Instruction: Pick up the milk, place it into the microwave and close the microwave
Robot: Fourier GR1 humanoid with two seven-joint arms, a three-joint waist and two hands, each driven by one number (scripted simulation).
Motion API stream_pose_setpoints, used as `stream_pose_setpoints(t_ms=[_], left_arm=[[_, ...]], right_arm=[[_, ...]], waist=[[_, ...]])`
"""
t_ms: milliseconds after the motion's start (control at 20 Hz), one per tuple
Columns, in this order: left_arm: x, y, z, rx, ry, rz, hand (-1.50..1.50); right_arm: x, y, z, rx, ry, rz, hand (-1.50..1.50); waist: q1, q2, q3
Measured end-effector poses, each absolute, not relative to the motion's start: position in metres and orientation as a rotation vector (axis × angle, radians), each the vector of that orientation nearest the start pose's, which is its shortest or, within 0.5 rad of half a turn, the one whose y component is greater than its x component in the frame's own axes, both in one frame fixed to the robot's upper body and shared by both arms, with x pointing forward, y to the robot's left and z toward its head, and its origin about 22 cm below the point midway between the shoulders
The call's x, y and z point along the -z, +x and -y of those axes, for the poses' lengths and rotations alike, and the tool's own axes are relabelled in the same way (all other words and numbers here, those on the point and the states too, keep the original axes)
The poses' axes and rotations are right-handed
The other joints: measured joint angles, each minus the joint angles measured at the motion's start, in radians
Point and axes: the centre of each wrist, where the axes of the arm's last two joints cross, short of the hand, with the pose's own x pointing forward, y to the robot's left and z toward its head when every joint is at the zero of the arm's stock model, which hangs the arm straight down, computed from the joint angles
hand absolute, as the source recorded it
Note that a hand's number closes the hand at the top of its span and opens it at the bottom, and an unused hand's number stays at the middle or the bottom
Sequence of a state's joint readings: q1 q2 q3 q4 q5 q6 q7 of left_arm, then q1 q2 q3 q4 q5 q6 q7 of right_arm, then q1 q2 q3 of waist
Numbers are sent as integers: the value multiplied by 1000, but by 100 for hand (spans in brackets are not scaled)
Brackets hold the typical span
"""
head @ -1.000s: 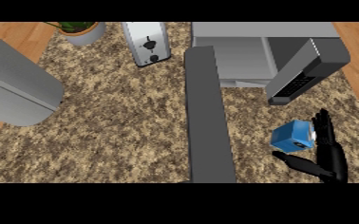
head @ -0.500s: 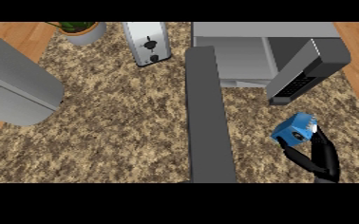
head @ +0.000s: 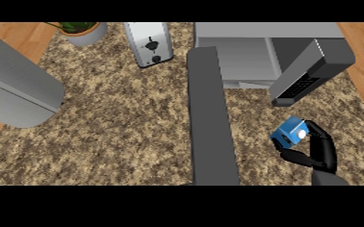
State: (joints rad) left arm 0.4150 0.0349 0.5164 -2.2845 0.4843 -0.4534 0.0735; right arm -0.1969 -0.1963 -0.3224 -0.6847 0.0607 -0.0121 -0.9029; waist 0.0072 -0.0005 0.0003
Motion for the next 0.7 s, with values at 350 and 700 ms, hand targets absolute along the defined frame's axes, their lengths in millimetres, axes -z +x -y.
stream_pose_setpoints(t_ms=[350,700], left_arm=[[-107,93,-344,-29,15,1960,-150],[-110,93,-346,-37,16,1960,-150]], right_arm=[[131,253,325,-107,-224,1863,150],[125,275,292,-160,-49,1909,150]], waist=[[11,4,1],[2,1,0]])
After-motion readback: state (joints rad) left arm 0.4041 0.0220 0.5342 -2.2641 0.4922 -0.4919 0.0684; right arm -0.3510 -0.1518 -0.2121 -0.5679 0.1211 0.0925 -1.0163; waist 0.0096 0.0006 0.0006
